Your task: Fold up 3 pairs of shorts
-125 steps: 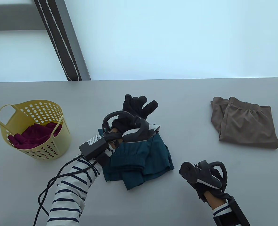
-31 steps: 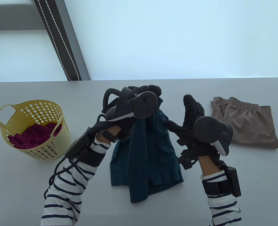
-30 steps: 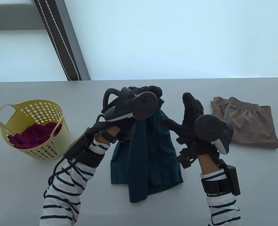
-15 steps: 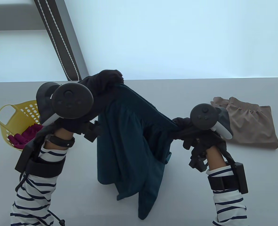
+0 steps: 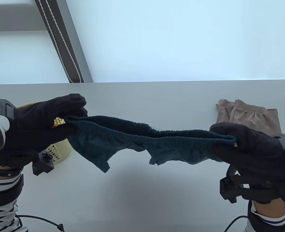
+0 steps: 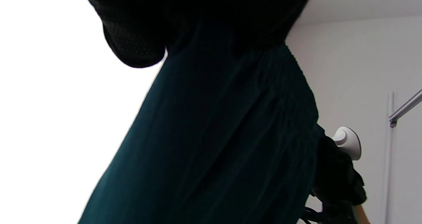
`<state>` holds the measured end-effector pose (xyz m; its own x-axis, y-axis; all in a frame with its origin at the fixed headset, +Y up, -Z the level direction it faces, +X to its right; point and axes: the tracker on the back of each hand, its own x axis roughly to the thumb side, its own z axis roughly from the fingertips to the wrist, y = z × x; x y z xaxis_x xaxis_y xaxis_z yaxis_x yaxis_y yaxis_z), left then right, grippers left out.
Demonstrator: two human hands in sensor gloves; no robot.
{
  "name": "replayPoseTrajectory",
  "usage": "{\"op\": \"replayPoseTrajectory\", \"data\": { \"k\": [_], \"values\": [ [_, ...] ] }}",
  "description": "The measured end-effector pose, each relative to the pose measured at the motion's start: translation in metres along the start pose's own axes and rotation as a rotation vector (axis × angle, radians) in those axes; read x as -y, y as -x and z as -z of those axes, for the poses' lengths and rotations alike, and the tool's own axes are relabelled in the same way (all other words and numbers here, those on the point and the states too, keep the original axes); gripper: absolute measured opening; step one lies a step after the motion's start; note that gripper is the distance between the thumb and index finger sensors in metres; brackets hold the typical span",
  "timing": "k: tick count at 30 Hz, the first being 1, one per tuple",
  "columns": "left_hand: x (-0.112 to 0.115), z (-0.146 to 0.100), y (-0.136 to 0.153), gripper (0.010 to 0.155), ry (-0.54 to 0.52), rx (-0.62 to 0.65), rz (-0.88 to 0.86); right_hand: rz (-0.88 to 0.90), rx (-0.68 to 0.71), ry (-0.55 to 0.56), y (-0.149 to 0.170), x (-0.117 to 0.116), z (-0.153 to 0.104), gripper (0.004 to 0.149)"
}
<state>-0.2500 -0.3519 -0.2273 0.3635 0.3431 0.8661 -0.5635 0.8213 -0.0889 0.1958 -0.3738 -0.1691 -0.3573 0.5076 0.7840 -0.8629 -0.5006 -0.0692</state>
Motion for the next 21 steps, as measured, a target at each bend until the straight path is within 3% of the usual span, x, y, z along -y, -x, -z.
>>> {"op": "replayPoseTrajectory", "data": {
  "k": [3,7,9,11,13,14,15,16,17,18,19,21],
  "values": [
    [0.016,0.018,0.018,0.060,0.118,-0.102,-0.028,-0.202,-0.105,-0.110,0.002,0.007,0.014,0.043],
    [0.060,0.052,0.060,0.044,0.271,-0.326,0.132,-0.635,-0.379,-0.234,0.045,-0.006,0.038,0.041],
    [0.081,0.066,0.080,0.040,0.304,-0.439,0.258,-0.697,-0.525,-0.315,0.077,-0.019,0.049,0.041],
    [0.106,0.084,0.101,0.041,0.352,-0.546,0.494,-0.661,-0.652,-0.359,0.115,-0.036,0.059,0.043],
    [0.119,0.096,0.113,0.042,0.355,-0.635,0.742,-0.695,-0.740,-0.315,0.138,-0.050,0.065,0.044],
    [0.123,0.104,0.117,0.043,0.320,-0.671,0.904,-0.721,-0.763,-0.277,0.146,-0.057,0.069,0.045],
    [0.120,0.111,0.118,0.043,0.215,-0.713,1.055,-0.773,-0.769,-0.128,0.148,-0.066,0.074,0.045],
    [0.117,0.112,0.118,0.044,0.130,-0.737,1.112,-0.804,-0.753,-0.061,0.147,-0.068,0.075,0.045],
    [0.107,0.114,0.114,0.044,-0.087,-0.775,1.174,-0.885,-0.641,0.176,0.138,-0.074,0.077,0.046],
    [0.098,0.113,0.109,0.045,-0.284,-0.786,1.185,-0.907,-0.579,0.322,0.131,-0.077,0.078,0.045],
    [0.089,0.110,0.104,0.045,-0.420,-0.777,1.182,-0.887,-0.492,0.353,0.122,-0.080,0.081,0.045],
    [0.074,0.100,0.099,0.045,-0.531,-0.767,1.219,-0.841,-0.402,0.361,0.112,-0.083,0.078,0.046]
  ]
}}
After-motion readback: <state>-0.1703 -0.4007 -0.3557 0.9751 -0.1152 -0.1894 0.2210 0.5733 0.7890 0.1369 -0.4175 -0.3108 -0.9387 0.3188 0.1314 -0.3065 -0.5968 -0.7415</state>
